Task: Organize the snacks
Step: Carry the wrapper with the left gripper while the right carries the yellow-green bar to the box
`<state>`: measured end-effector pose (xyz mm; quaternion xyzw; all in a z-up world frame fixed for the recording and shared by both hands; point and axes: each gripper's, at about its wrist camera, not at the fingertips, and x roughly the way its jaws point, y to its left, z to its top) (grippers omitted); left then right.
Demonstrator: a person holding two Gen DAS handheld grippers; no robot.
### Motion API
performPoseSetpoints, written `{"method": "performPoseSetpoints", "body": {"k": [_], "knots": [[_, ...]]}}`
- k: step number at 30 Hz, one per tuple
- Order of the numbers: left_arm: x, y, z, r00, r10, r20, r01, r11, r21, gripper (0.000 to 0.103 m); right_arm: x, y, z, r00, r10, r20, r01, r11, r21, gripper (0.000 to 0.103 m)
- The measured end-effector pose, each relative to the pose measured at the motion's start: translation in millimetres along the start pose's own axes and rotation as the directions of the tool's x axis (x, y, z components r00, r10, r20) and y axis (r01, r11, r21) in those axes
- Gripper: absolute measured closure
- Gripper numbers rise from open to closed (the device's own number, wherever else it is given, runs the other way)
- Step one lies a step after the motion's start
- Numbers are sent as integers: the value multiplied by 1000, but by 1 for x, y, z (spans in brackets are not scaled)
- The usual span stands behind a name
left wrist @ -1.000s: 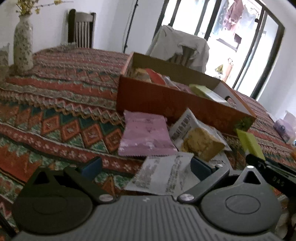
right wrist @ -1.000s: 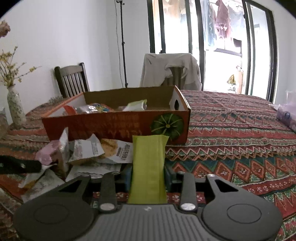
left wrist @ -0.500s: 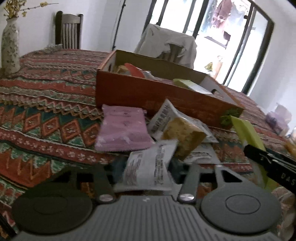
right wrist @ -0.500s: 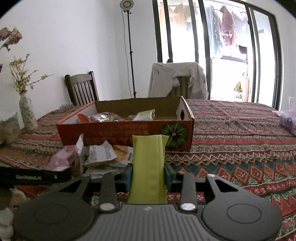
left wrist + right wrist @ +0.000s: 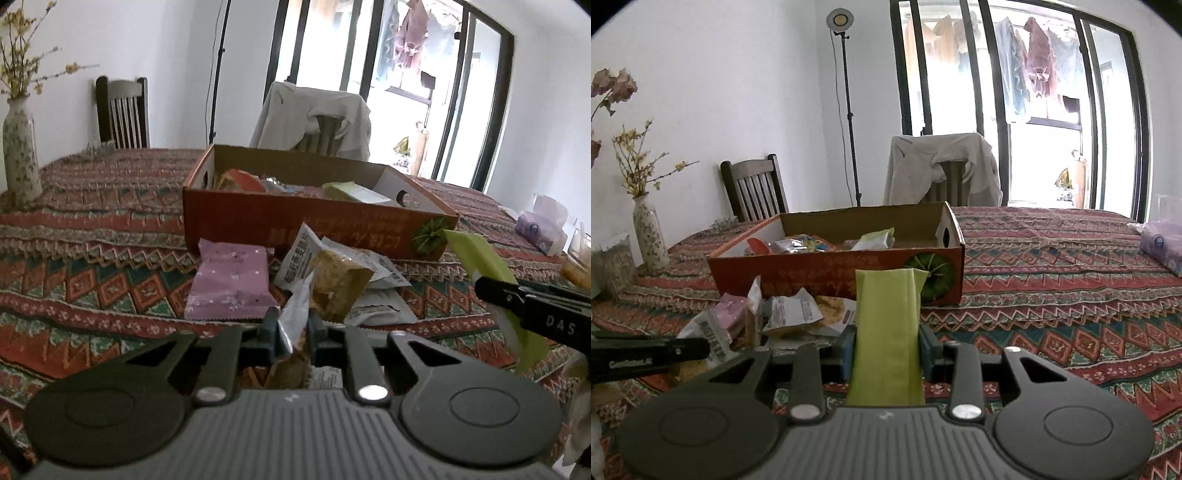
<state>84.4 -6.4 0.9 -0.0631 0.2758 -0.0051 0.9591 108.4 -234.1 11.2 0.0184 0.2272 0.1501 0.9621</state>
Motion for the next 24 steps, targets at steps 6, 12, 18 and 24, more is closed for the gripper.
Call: {"method": "performPoseSetpoints", "body": {"k": [6,12,18,24], "knots": [[-9,3,6,999,-3,35,3,1000,5,87,-3,-1,3,1000,5,14,-5,1000,-3,69],[-16,6,19,997,-10,78,9,1000,18,87,-6,3,16,999,4,52,-2,1000,-28,69],[-16,9,51,990,-17,139,16,1000,7,87,1,6,44,995,7,102,-2,999,-50,69],[1,8,85,984,-26,177,28,1000,-9,87,20,14,83,987,11,160,2,997,-79,69]]}}
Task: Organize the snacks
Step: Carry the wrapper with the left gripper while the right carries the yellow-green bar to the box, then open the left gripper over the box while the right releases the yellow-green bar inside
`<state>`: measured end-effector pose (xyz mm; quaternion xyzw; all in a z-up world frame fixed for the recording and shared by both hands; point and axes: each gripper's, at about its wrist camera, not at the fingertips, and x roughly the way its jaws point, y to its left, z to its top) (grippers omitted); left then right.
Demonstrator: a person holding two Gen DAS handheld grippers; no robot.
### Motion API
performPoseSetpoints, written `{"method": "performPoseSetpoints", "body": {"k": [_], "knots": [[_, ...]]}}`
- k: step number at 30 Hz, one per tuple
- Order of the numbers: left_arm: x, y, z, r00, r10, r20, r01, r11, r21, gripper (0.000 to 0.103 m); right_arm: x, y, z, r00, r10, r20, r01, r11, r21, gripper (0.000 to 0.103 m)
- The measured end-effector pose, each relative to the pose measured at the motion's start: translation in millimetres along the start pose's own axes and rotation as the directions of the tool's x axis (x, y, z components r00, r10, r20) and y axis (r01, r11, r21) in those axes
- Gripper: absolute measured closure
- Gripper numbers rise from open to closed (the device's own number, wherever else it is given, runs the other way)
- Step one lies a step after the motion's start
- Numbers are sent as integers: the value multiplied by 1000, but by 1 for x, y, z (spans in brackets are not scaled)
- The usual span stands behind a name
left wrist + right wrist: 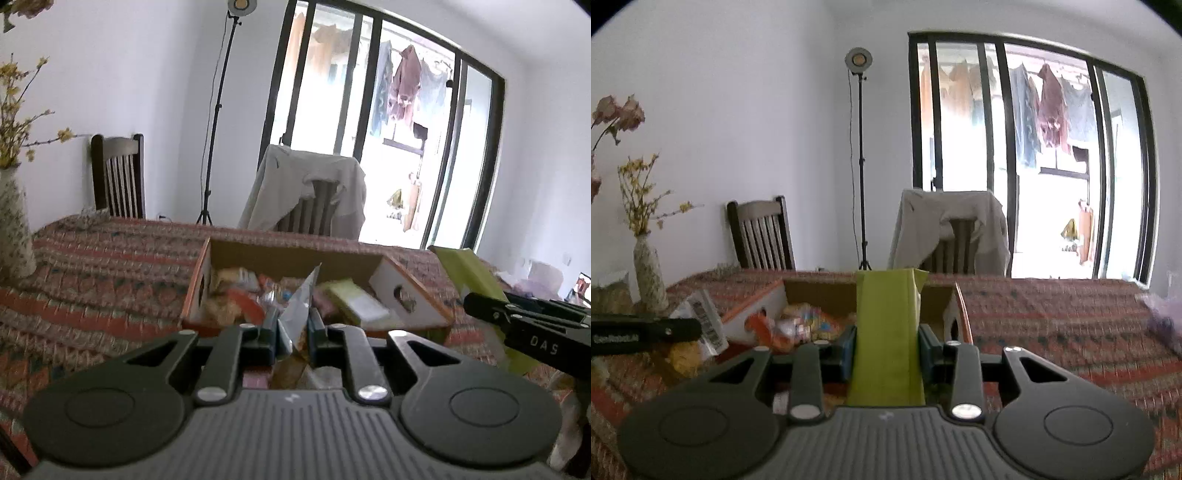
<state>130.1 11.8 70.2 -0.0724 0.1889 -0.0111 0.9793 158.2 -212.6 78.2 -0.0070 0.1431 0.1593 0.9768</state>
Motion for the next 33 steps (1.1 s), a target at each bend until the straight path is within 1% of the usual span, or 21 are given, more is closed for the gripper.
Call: {"method": "performPoseSetpoints", "body": {"k": [7,13,20,23,25,27,29,33], "knots": [[37,-3,26,1000,-10,17,11,1000,-10,87,44,-3,29,1000,-9,21,9,1000,16,69],[73,-5,37,1000,1,6,-1,1000,-14,87,82,-9,39,1000,-16,20,15,999,51,69],[115,-1,42,1000,26,-17,-27,999,-36,87,123,-23,31,1000,-27,12,25,995,100,69],[127,-1,39,999,42,-17,-42,999,-10,87,137,-29,22,1000,-16,3,15,993,120,69],[136,2,35,999,44,-20,-44,999,-18,87,144,-29,13,1000,4,0,-4,993,122,69],[141,4,29,998,54,-19,-55,998,-18,87,145,-26,7,1000,5,0,-5,996,94,69],[141,3,24,998,65,-15,-65,998,11,87,145,-25,4,1000,-1,2,1,997,75,69],[143,8,22,998,55,-20,-54,999,4,87,153,-26,-1,999,-2,-35,4,997,76,69]]}}
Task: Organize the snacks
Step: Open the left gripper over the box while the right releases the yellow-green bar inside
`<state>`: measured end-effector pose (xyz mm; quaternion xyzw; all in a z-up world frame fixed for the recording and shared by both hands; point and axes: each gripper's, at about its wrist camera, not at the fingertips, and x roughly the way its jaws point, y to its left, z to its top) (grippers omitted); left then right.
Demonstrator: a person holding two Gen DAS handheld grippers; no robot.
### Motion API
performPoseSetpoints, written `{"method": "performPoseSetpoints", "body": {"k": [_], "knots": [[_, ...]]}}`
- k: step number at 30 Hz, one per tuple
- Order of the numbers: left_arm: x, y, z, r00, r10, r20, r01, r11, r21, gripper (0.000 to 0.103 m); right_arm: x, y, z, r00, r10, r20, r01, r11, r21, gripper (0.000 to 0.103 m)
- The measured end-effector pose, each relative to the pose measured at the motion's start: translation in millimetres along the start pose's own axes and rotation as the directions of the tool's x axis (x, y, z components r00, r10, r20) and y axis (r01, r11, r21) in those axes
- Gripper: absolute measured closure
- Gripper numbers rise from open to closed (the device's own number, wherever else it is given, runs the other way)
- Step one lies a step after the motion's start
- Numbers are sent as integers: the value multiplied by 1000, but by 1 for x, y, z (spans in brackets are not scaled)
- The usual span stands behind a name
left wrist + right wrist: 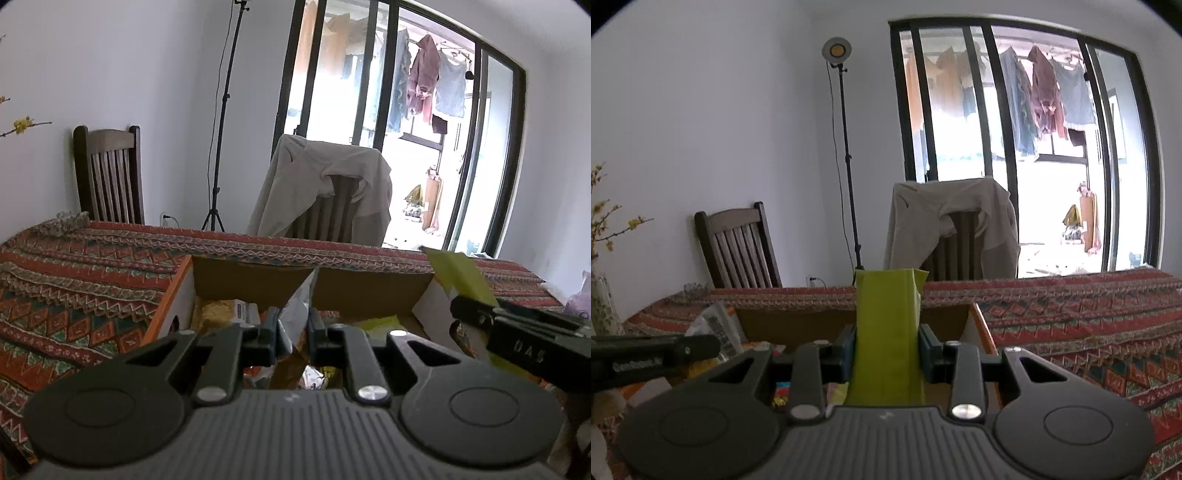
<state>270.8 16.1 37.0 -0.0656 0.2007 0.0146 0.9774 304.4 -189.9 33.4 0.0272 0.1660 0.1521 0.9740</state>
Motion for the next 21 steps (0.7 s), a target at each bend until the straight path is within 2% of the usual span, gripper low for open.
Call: {"method": "performPoseSetpoints", "body": {"k": [4,6,8,10,12,13,21], "knots": [[2,4,-5,1000,1,-3,-1,1000,-6,86,3,-1,-7,999,10,-36,-10,1000,5,68],[-1,5,-6,1000,5,4,-5,1000,-16,76,2,-2,-8,999,15,-35,-14,1000,16,66],[-4,5,-6,1000,15,21,-14,999,-30,35,0,-4,-8,999,21,-28,-20,999,29,55],[-9,6,-6,998,31,52,-28,999,-45,18,-4,-5,-8,1000,21,-10,-21,999,38,22],[-14,7,-5,997,27,75,-22,998,-63,3,-7,-6,-8,1000,17,6,-17,999,36,4],[-16,8,-6,995,35,89,-28,997,-78,0,-7,-6,-7,1000,14,10,-14,999,34,0],[-16,7,-5,994,68,81,-61,995,-85,0,-7,-7,-7,1000,-9,2,9,999,32,0]]}}
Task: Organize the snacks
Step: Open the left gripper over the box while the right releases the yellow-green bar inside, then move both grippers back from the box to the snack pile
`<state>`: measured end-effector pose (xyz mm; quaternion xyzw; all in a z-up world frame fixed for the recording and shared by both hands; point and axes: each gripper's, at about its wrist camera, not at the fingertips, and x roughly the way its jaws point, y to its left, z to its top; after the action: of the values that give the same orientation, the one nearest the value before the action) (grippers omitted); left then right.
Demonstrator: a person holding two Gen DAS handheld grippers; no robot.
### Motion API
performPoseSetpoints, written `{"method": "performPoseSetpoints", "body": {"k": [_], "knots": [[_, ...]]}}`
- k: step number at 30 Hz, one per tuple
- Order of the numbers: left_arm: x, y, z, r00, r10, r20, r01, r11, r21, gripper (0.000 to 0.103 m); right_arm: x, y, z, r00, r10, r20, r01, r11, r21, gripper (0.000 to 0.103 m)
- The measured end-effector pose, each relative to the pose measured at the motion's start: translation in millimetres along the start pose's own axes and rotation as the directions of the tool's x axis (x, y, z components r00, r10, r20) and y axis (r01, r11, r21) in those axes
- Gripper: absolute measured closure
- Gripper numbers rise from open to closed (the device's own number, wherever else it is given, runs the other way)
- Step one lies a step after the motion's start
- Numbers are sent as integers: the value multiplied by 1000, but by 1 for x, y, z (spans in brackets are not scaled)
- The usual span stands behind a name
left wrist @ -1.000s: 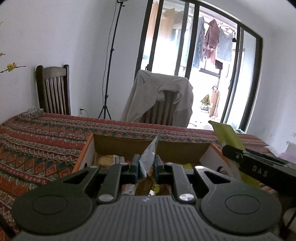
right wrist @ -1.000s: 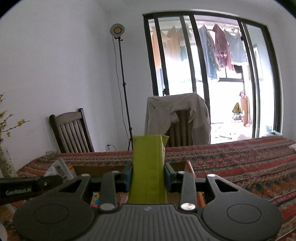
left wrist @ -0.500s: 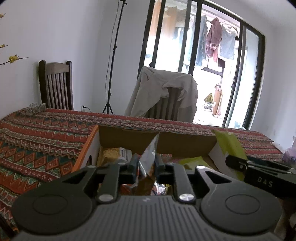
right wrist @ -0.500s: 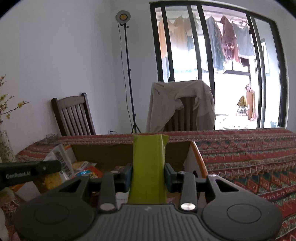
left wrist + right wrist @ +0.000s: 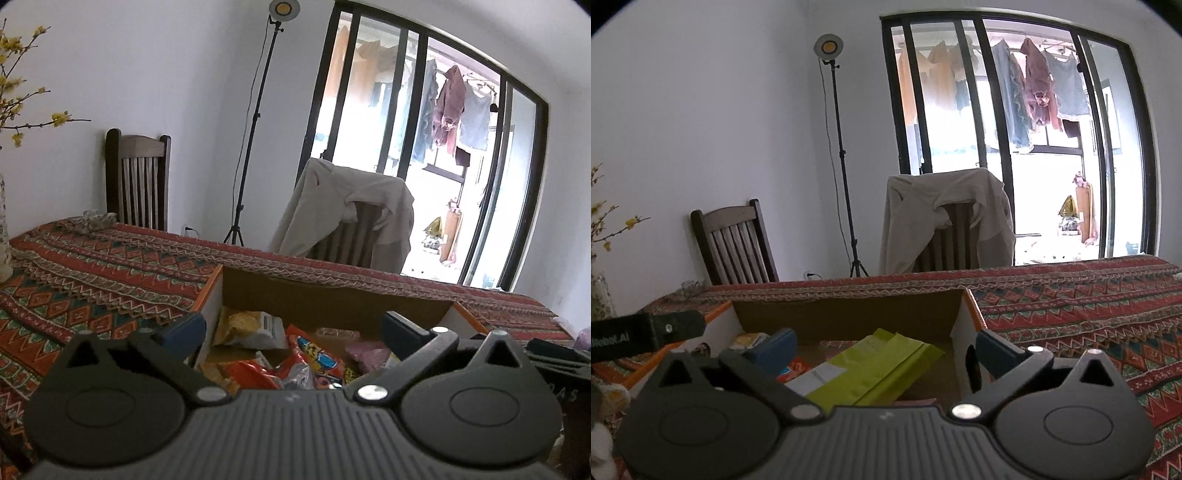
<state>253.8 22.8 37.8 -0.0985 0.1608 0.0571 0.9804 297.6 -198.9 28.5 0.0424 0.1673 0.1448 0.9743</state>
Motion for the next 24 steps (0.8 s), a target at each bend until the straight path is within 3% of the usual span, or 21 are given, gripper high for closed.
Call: {"method": "performPoseSetpoints", "body": {"k": [11,18,24], "knots": [[-9,-1,13,1000,-2,-6,2,1000,-29,0,-13,7,14,1000,-12,16,12,1000,-11,0],[-45,3,35,1000,-27,9,27,1000,-3,0,-43,19,29,999,-23,32,23,999,-22,0],[-79,27,26,999,-39,-11,39,999,24,0,-75,26,20,1000,-22,4,22,1000,3,0]]}}
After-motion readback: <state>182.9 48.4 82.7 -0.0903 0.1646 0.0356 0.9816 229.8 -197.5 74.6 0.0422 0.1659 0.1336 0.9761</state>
